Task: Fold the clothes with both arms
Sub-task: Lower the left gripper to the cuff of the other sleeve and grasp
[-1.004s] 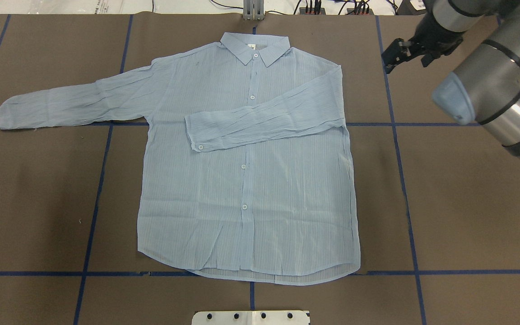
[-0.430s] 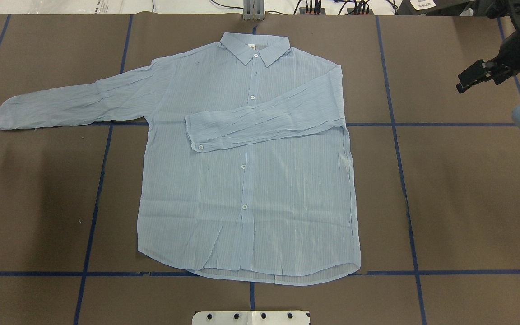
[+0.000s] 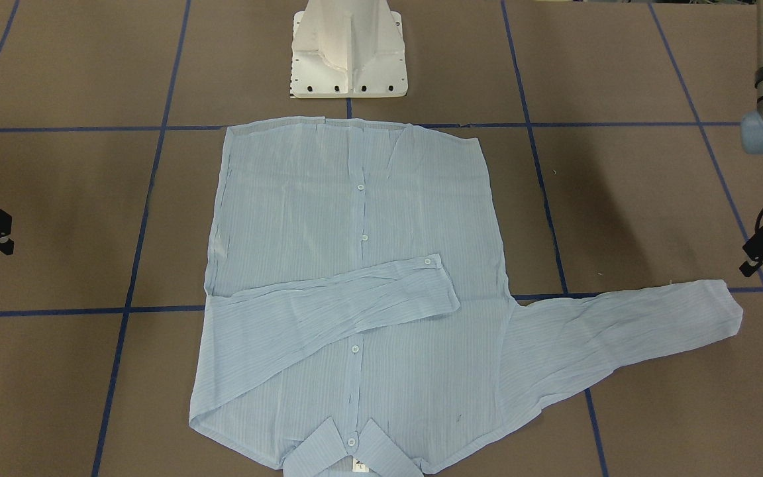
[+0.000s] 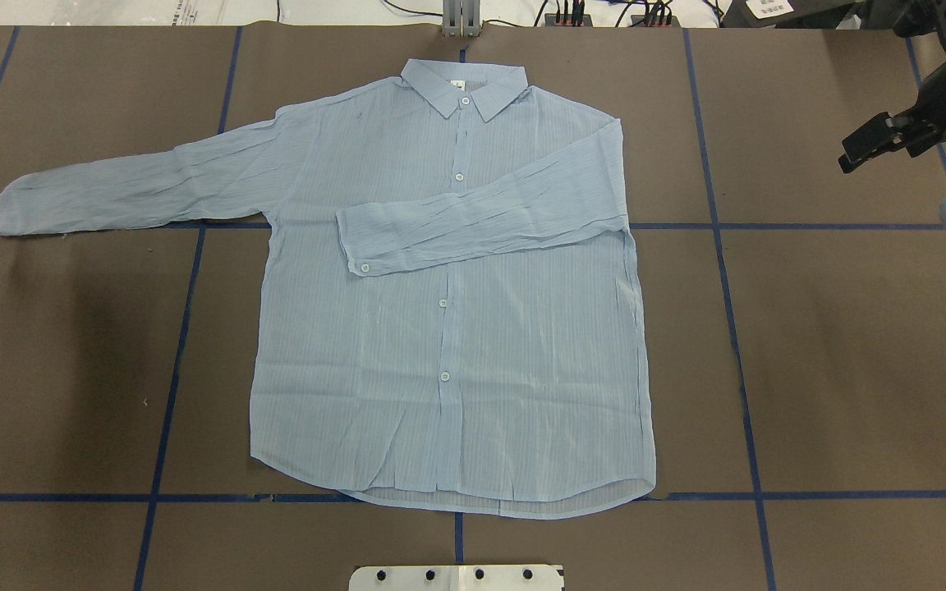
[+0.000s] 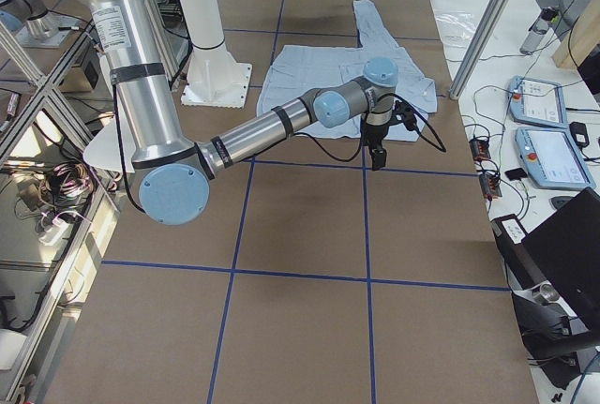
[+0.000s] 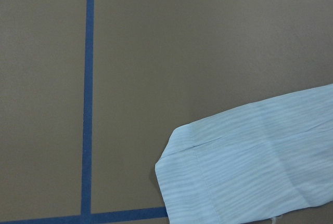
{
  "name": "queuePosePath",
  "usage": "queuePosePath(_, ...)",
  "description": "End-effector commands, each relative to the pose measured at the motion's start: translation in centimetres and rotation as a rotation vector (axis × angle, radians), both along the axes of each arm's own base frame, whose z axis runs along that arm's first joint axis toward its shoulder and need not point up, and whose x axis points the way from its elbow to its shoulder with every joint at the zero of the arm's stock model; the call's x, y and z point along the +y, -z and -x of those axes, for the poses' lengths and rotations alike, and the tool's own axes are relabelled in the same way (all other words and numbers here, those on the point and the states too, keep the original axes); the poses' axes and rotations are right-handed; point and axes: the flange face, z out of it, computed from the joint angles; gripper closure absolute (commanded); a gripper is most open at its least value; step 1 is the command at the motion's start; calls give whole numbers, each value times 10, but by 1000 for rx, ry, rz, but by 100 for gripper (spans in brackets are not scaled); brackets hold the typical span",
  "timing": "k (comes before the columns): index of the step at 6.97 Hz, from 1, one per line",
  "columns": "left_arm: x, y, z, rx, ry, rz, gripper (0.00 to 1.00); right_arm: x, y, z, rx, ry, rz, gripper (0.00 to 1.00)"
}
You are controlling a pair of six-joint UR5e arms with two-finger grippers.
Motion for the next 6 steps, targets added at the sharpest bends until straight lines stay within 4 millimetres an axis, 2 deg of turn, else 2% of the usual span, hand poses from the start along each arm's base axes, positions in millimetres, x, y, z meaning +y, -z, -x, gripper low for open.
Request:
queuePosePath(1,-12,-3,-23,0,-27,1,17,0,0,0,1,0,2,0)
queuePosePath(3,-12,-10,-42,-56,-14,-9,17,-3,4,2,-7,2,-1,0)
queuePosePath(4,-14,-13,-43,-62,-12,-7,18,-2,5,2,-12,3,-1,0)
queuePosePath(6,-10,-22,-53,-69,-29,6,24,-2,4,2,-11,3,0,0)
